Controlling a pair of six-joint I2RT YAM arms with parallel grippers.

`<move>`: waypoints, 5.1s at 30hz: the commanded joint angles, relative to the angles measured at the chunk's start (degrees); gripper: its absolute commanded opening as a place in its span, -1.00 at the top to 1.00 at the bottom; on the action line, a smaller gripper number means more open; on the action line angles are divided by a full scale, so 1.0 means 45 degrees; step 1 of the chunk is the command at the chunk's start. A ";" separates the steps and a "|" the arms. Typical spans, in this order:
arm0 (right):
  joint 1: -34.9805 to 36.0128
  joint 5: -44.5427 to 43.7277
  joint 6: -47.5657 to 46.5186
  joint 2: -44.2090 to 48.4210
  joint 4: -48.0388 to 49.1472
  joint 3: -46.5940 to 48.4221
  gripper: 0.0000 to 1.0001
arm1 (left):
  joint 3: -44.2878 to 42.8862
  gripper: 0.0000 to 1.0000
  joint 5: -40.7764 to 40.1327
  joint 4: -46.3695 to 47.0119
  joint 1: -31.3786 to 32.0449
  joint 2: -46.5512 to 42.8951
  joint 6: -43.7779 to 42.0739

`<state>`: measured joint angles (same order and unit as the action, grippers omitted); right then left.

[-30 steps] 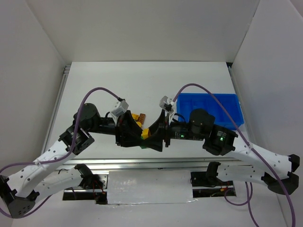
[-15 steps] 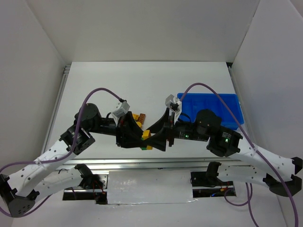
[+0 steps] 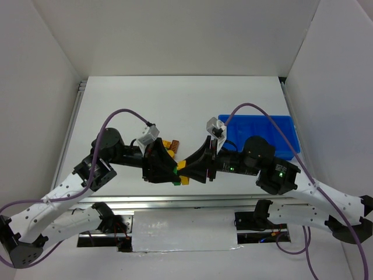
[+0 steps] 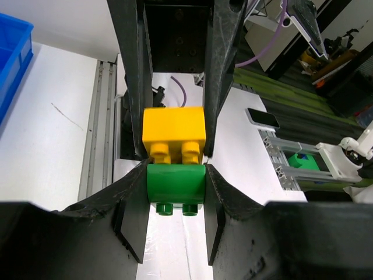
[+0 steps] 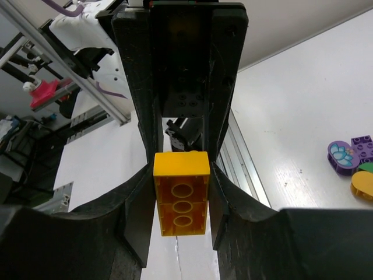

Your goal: Sort the legos into containers by color

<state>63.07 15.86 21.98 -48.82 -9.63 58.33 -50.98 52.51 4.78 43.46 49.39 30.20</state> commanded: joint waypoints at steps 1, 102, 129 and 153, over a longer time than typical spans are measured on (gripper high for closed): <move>-0.0284 -0.0302 -0.0255 0.0555 0.0362 -0.0168 1.00 | -0.0018 1.00 0.0401 0.0912 0.0088 -0.0389 -0.0245; -0.2668 0.4836 0.2695 -0.0987 0.7960 -0.2454 -0.10 | -0.0390 1.00 -0.3290 0.0638 -0.0166 -0.0584 0.2313; -0.2628 0.4114 0.3202 -0.0929 0.8253 -0.2219 1.00 | -0.0175 1.00 -0.2626 0.0931 -0.0186 -0.0467 0.2314; -0.2744 0.0585 0.1797 -0.0405 0.5309 -0.2765 1.00 | -0.1873 -0.99 -0.7308 -0.2829 -0.0186 -0.0779 0.1398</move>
<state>51.11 27.46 33.08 -53.65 19.11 45.80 -55.27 28.91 -1.54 42.44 46.85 39.22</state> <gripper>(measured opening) 0.441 0.994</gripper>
